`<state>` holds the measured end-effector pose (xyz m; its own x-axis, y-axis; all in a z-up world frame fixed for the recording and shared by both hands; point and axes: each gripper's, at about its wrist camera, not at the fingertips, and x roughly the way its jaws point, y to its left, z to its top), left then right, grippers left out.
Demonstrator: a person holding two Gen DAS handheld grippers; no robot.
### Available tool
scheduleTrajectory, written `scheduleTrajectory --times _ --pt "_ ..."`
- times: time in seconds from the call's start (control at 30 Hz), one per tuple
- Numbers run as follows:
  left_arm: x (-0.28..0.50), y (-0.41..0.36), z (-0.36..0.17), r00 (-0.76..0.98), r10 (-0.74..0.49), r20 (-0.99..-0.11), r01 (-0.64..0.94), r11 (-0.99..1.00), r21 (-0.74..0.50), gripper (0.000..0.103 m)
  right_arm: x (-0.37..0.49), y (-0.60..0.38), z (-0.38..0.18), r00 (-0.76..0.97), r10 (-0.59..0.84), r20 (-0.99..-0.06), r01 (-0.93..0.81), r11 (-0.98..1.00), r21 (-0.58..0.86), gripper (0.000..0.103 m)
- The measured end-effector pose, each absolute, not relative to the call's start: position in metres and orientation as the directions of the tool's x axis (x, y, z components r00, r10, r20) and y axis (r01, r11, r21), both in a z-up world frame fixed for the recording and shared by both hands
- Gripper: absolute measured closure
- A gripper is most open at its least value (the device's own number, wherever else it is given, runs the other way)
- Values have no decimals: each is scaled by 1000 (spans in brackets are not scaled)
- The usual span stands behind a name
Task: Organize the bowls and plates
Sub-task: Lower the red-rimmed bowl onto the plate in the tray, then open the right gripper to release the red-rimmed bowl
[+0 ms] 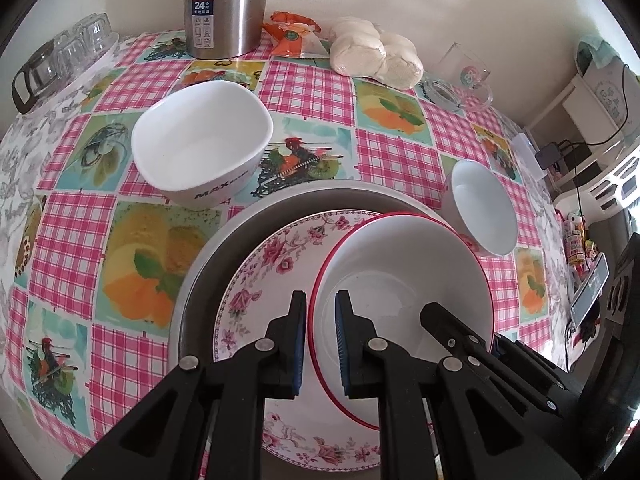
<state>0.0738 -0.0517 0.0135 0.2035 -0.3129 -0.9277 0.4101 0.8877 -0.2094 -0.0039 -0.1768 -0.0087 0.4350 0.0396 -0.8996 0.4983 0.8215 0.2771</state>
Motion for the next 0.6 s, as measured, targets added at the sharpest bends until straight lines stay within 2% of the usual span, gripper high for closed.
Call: scheduleTrajectory --times 0.1,0.2,0.4,0.47,0.5,0.57,0.6 --pt "74 -49 15 206 -318 -925 398 891 -218 87 -5 -178 -5 441 38 -897 495 823 278 86" --pt "73 -47 21 230 -319 -919 395 894 -212 87 -7 -177 3 457 15 -889 490 830 266 80" --pt "70 -43 34 279 -322 -905 391 899 -199 87 -11 -177 20 496 -14 -868 480 837 261 80" --pt "71 -42 39 294 -321 -900 388 901 -194 85 -12 -177 27 513 -31 -858 477 841 255 80" --pt "71 -41 41 301 -319 -899 384 903 -192 81 -13 -177 29 521 -39 -853 475 843 252 79" --pt "73 -39 44 316 -307 -898 369 911 -181 71 -13 -177 33 528 -61 -847 480 845 238 67" --pt "74 -37 45 325 -296 -898 358 918 -172 65 -14 -177 34 530 -71 -845 484 844 232 54"
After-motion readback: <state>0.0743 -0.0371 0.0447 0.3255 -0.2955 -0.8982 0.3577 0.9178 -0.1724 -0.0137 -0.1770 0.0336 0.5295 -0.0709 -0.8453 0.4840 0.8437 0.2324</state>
